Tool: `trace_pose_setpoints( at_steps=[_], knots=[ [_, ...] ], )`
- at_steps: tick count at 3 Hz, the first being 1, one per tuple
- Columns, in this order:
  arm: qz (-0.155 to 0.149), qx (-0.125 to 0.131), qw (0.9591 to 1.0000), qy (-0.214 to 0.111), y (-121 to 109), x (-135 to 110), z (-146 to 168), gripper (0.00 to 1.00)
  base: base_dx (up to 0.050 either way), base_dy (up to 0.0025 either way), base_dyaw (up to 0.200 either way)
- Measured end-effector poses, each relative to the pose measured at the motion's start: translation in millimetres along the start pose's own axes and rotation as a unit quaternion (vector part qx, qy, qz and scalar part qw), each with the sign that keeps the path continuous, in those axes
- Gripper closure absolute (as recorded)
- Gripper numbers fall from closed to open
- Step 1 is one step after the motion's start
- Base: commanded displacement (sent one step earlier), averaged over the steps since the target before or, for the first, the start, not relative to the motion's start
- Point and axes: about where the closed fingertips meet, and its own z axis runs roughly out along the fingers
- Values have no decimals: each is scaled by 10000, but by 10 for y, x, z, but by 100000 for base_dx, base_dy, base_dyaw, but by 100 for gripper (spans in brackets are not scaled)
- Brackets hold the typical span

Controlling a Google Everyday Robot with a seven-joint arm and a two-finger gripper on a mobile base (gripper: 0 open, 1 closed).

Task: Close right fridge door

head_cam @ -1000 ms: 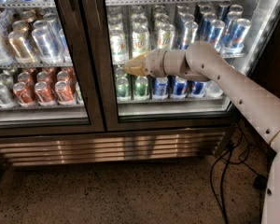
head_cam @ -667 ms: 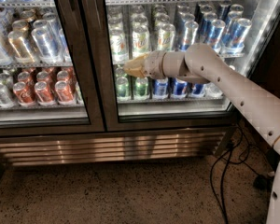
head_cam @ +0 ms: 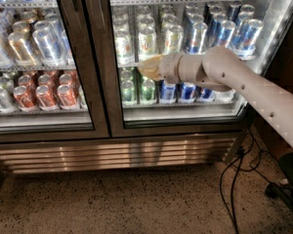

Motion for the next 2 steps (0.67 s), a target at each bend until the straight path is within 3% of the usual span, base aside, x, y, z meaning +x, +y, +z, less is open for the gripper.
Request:
trace_pose_setpoints(
  at_steps=[1,2],
  knots=[
    [12,623,9979,198,-124,-40,-499,100,0,0,0],
    [15,1112,9931,362,-220,-53,-905,100,0,0,0]
  ],
)
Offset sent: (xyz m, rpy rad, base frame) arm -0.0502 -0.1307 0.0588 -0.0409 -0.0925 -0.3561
